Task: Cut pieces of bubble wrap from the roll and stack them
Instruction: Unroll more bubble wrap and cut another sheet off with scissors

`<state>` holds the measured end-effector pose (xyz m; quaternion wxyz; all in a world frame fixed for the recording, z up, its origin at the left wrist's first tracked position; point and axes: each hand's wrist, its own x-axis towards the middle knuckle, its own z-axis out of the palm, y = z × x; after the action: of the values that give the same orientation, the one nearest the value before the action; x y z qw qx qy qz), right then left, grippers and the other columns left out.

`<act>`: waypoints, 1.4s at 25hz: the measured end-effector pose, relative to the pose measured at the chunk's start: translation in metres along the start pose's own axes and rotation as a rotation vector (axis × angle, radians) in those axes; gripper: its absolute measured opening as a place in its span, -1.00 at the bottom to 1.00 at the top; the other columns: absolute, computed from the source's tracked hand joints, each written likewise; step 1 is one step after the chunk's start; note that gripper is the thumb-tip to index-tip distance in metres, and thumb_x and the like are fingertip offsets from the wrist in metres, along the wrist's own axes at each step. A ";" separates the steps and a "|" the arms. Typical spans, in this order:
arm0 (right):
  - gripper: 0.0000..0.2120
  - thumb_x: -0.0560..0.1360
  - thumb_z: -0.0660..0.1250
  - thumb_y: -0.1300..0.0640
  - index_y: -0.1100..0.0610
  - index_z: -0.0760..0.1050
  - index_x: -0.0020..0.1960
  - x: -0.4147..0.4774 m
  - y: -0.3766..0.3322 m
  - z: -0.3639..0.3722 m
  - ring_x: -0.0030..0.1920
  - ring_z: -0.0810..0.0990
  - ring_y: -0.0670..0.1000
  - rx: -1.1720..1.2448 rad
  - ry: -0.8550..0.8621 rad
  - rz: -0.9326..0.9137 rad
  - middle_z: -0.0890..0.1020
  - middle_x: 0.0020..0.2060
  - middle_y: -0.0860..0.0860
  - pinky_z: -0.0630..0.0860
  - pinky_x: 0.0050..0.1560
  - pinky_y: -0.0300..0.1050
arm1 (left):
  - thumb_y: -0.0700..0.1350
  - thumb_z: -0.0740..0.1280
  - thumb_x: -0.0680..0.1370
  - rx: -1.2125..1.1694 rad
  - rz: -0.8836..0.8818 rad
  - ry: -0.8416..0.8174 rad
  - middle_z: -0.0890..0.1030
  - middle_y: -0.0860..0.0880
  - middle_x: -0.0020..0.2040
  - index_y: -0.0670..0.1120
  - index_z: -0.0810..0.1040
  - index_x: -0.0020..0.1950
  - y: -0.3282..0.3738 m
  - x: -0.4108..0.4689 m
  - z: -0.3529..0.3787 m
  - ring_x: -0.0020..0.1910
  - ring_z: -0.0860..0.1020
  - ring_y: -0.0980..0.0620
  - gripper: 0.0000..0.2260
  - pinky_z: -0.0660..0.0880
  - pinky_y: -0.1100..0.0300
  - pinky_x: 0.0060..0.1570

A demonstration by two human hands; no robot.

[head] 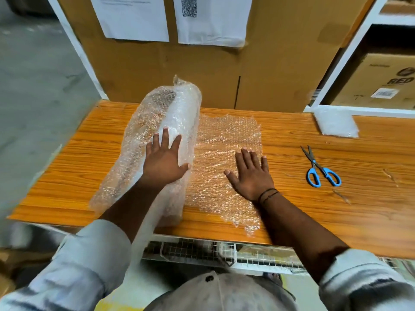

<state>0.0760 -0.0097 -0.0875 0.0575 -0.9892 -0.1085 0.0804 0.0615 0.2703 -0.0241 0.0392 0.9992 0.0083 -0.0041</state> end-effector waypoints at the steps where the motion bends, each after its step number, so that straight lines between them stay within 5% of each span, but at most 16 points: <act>1: -0.17 0.60 -0.23 -0.46 0.00 -0.21 0.70 -0.001 0.011 -0.003 0.67 -0.26 0.10 -0.020 -0.017 0.005 -0.22 0.68 -0.01 -0.32 0.61 0.25 | 0.35 0.26 0.58 -0.024 -0.002 -0.008 -0.22 -0.17 0.68 0.06 -0.09 0.69 0.001 -0.001 -0.001 0.65 -0.14 -0.31 -0.16 -0.07 -0.24 0.58; 6: -0.27 0.68 -0.06 -0.28 0.08 -0.14 0.70 -0.008 0.020 -0.033 0.66 -0.27 0.18 0.008 0.010 0.091 -0.18 0.68 0.10 -0.35 0.60 0.26 | 0.31 0.21 0.62 -0.052 0.025 0.083 -0.20 -0.19 0.68 0.03 -0.06 0.69 0.027 -0.007 -0.004 0.64 -0.13 -0.35 -0.22 -0.12 -0.29 0.58; 14: -0.20 0.62 -0.22 -0.44 0.00 -0.08 0.71 -0.028 -0.044 0.011 0.68 -0.20 0.14 0.087 0.065 0.045 -0.11 0.69 0.06 -0.25 0.63 0.24 | 0.53 0.08 0.50 0.089 0.000 0.045 -0.31 -0.20 0.66 0.04 0.00 0.69 0.040 -0.011 0.039 0.60 -0.29 -0.41 -0.09 -0.21 -0.45 0.48; 22: -0.23 0.62 -0.17 -0.45 -0.06 -0.10 0.70 -0.028 -0.007 0.008 0.68 -0.20 0.11 0.060 0.076 0.062 -0.12 0.69 -0.01 -0.26 0.62 0.23 | 0.36 0.21 0.58 0.044 0.117 0.115 -0.20 -0.08 0.69 0.13 0.12 0.67 -0.019 0.003 0.040 0.63 -0.09 -0.37 -0.28 0.00 -0.37 0.52; 28: -0.21 0.62 -0.18 -0.44 -0.04 -0.13 0.70 -0.027 -0.005 0.006 0.67 -0.22 0.13 0.060 0.051 0.049 -0.14 0.69 0.01 -0.27 0.61 0.27 | 0.17 0.23 0.62 0.021 0.060 0.053 -0.23 -0.13 0.68 0.07 0.20 0.63 0.013 0.001 0.035 0.62 -0.23 -0.38 -0.41 -0.18 -0.38 0.53; 35: -0.22 0.63 -0.18 -0.43 -0.03 -0.15 0.70 -0.031 -0.003 0.006 0.67 -0.23 0.15 0.034 0.050 0.032 -0.15 0.69 0.02 -0.27 0.61 0.27 | 0.29 0.18 0.62 -0.011 0.175 0.119 -0.09 -0.20 0.69 0.02 0.24 0.62 0.064 -0.020 0.045 0.63 -0.20 -0.35 -0.36 -0.26 -0.37 0.51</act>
<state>0.0440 -0.0128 -0.0881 0.0757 -0.9914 -0.0896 0.0586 0.0425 0.2030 -0.0641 0.0445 0.9943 -0.0768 0.0589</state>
